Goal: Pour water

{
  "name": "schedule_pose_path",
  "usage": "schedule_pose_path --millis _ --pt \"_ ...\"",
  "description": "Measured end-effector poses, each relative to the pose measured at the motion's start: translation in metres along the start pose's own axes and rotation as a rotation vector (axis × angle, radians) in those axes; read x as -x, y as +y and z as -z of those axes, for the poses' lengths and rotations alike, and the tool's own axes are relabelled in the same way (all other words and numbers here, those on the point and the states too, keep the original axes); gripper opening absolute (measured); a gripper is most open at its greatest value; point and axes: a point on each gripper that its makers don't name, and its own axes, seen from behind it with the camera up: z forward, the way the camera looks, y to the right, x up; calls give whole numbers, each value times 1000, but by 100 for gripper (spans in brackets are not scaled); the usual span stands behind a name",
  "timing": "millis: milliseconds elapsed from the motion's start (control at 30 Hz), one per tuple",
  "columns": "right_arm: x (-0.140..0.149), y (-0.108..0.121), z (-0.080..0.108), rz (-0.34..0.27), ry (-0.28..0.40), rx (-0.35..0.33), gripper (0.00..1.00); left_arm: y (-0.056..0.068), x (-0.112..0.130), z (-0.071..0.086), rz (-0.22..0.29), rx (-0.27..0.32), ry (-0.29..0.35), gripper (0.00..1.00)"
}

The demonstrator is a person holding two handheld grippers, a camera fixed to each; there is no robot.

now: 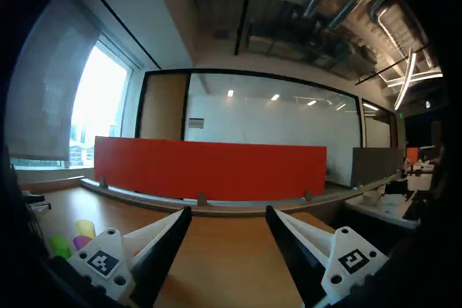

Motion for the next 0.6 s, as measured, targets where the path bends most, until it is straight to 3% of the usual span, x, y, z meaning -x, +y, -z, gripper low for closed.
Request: schedule_pose_path --millis 200,600 --pt "3 -4 3 29 7 -11 99 0 0 0 0 0 0 84" --pt "14 -13 4 25 71 -37 99 0 0 0 -1 0 -1 84"
